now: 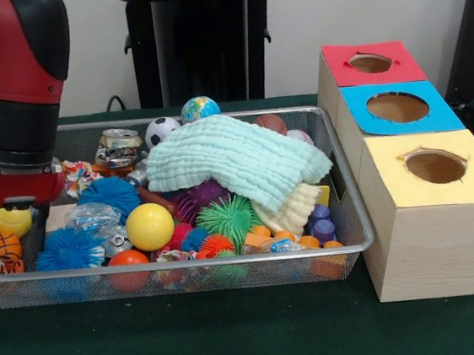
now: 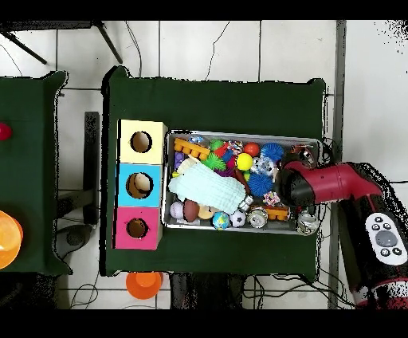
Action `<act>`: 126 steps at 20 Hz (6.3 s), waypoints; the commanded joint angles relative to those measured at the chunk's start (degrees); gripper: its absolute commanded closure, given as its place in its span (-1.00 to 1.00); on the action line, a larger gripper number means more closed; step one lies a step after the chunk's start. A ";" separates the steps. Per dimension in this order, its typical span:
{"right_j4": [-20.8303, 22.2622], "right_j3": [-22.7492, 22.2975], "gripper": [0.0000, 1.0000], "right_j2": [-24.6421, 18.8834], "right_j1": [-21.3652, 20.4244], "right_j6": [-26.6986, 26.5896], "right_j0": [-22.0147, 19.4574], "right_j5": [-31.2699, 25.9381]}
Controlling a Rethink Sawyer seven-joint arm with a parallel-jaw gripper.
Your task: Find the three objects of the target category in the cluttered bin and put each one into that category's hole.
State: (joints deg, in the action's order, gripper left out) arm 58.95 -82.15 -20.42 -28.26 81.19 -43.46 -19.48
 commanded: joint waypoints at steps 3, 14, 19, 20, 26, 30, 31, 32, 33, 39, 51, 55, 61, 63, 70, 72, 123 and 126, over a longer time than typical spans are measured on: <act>5.75 2.94 -1.00 2.09 4.78 -3.00 3.91 -0.76; 7.69 8.07 -1.00 7.91 7.22 -0.64 9.08 -3.66; 8.09 10.02 -1.00 10.42 7.86 0.75 11.24 -3.39; 8.20 10.38 -1.00 11.02 8.00 1.14 11.75 -3.20; 8.50 12.84 -1.00 15.07 9.02 3.45 14.98 -3.20; 7.25 14.41 -1.00 16.46 11.22 2.84 15.89 -4.72; 6.68 14.82 -1.00 16.48 12.02 2.32 15.69 -5.14; 6.27 15.23 -1.00 16.71 12.59 1.96 15.81 -5.53; 5.81 15.71 -1.00 16.73 13.37 1.21 15.67 -6.32; 4.66 18.65 -1.00 16.82 17.97 -0.99 15.31 -9.22; 2.92 19.35 1.00 16.59 19.22 -5.33 15.08 -12.76; 2.66 19.10 1.00 16.79 19.14 -5.00 15.11 -12.19; 2.48 18.53 1.00 17.00 18.97 -4.62 15.26 -11.42; 2.79 18.46 1.00 17.13 18.81 -3.78 15.49 -10.36; -0.68 10.88 1.00 14.62 12.33 -6.10 13.55 -8.46; -1.72 8.75 1.00 14.06 10.56 -7.11 13.11 -8.43; -19.94 -28.05 1.00 -7.34 -18.04 4.59 -0.15 6.98; -20.78 -29.35 1.00 -6.89 -18.84 6.30 0.99 7.78</act>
State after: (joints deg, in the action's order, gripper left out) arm 41.27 -103.31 -20.58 -45.35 81.19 -42.76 -14.20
